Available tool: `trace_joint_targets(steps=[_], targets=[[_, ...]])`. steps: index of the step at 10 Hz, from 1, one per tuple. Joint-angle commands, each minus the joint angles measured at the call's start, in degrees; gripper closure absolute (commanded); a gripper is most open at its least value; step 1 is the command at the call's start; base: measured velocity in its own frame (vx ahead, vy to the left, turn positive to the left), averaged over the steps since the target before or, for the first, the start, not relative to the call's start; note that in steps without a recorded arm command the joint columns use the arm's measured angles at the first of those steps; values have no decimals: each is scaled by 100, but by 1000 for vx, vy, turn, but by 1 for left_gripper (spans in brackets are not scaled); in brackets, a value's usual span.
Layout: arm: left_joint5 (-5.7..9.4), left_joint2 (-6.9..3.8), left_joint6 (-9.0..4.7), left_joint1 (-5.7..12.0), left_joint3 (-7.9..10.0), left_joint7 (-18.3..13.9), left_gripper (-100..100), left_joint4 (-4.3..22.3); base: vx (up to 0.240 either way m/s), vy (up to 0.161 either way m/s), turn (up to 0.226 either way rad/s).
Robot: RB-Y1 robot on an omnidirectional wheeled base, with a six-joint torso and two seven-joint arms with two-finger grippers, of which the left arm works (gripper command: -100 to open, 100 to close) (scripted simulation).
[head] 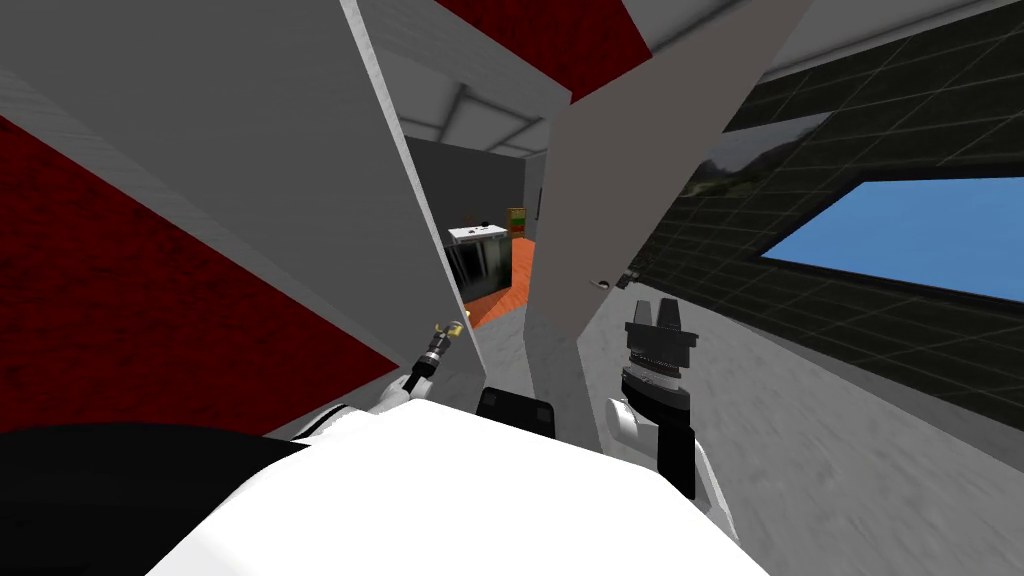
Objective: Pull the door open
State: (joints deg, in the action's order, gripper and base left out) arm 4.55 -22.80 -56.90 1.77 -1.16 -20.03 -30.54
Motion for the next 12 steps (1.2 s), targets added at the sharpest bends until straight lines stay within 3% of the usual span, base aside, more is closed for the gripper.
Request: trace_joint_targets(steps=[1, 6, 9, 10, 12], targets=[[69, 7, -54, -37, -103, 3, 100, 34, -235, 92, -169], [328, -106, -122, -145, -289, 19, 100, -6, -202, 84, -229], [365, -130, -102, -166, -313, 24, 100, -45, -145, 33, -67], [346, -190, -249, -274, -385, -50, 100, -15, -106, 27, -127], [329, -259, -412, -367, -447, -128, 100, 10, -170, 56, -125]])
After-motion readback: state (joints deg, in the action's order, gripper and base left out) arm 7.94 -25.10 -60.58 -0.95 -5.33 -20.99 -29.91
